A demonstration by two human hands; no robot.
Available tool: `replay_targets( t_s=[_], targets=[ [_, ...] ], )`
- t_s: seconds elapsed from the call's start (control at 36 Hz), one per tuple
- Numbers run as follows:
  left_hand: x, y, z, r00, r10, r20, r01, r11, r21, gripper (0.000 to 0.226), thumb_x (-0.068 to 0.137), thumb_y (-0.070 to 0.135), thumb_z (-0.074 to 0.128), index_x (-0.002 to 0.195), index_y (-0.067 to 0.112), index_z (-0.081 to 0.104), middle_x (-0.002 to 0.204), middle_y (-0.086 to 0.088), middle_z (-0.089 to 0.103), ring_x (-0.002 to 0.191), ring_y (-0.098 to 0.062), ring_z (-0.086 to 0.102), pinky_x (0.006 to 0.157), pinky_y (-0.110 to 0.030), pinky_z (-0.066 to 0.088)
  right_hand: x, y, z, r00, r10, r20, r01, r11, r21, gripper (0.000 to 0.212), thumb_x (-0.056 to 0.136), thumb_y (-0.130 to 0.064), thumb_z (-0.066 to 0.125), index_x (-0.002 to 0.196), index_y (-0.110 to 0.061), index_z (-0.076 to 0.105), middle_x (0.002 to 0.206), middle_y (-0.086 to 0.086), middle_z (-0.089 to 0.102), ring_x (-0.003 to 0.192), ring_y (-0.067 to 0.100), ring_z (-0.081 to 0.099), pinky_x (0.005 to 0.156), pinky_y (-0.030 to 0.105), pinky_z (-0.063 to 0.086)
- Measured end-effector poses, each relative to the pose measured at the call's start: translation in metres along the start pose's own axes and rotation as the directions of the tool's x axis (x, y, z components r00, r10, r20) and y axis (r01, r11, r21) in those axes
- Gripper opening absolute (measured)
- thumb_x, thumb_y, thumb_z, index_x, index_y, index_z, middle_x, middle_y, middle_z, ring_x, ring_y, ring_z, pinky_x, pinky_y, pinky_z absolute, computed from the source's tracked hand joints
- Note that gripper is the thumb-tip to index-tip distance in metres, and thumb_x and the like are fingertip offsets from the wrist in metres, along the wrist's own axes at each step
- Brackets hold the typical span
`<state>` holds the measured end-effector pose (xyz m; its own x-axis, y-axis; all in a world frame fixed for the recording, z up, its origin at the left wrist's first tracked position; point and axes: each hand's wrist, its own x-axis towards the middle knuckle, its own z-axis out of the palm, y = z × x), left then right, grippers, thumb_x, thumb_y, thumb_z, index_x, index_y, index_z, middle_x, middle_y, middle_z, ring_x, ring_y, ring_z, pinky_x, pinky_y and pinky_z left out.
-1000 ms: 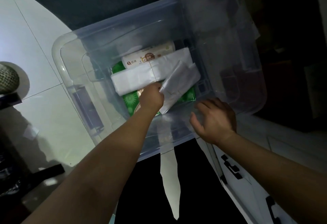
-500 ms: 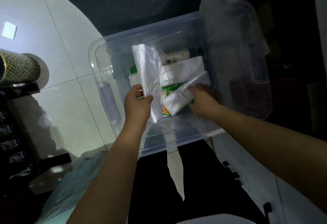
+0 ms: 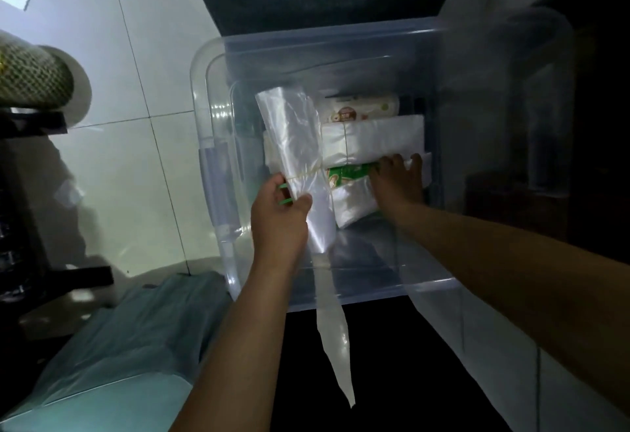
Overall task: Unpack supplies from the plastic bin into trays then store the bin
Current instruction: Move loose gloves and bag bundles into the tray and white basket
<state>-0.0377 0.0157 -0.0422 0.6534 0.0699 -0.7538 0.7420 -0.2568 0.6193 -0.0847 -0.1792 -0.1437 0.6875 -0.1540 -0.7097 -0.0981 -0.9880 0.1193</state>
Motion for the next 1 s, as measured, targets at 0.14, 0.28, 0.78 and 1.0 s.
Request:
replay_targets(
  t_s=[0.14,0.28,0.78,1.0],
  targets=[
    [-0.01,-0.001,0.003,0.999,0.035,0.022,-0.035,0.999,0.022,0.034,0.083,0.003,0.067,0.088,0.037,0.063,0.077,0.028,0.07,0.067,0.006,0.065,0.06,-0.013,0.047,0.003,0.005,0.006,0.999,0.038,0.034,-0.039,0.999,0.03,0.048,0.089,-0.014,0.059,0.135,-0.011,0.048,0.142,0.014,0.046,0.135,0.035,0.033,0.117,0.058,0.01],
    [-0.025,0.004,0.003,0.998,0.023,0.053,-0.025,0.999,0.038,0.035,0.084,0.001,0.066,0.092,0.035,0.064,0.085,0.016,0.072,0.074,-0.003,0.068,0.07,-0.029,0.053,-0.018,0.003,0.012,0.961,0.26,0.092,-0.276,0.906,0.32,0.053,0.091,-0.022,0.047,0.143,-0.013,0.042,0.147,0.012,0.045,0.126,0.031,0.048,0.093,0.027,0.035],
    [-0.105,0.09,-0.091,0.987,0.104,0.126,-0.105,0.994,0.006,0.044,0.084,-0.006,0.064,0.122,0.015,0.059,0.109,-0.005,0.073,0.095,-0.021,0.07,0.091,-0.049,0.054,-0.178,0.034,-0.128,0.879,0.47,-0.077,-0.181,0.479,0.859,0.007,0.09,-0.014,0.059,0.091,-0.013,0.065,0.089,0.013,0.065,0.086,0.037,0.063,0.067,0.035,0.045],
    [-0.117,0.127,-0.092,0.931,0.093,0.352,-0.104,0.995,0.012,0.057,0.085,-0.005,0.065,0.133,0.022,0.052,0.114,-0.004,0.069,0.103,-0.023,0.066,0.077,-0.038,0.056,-0.266,0.03,-0.167,0.776,0.631,0.012,-0.049,0.04,0.998,0.01,0.081,-0.012,0.075,0.087,-0.016,0.069,0.085,0.004,0.072,0.084,0.025,0.069,0.078,0.044,0.057]
  ],
)
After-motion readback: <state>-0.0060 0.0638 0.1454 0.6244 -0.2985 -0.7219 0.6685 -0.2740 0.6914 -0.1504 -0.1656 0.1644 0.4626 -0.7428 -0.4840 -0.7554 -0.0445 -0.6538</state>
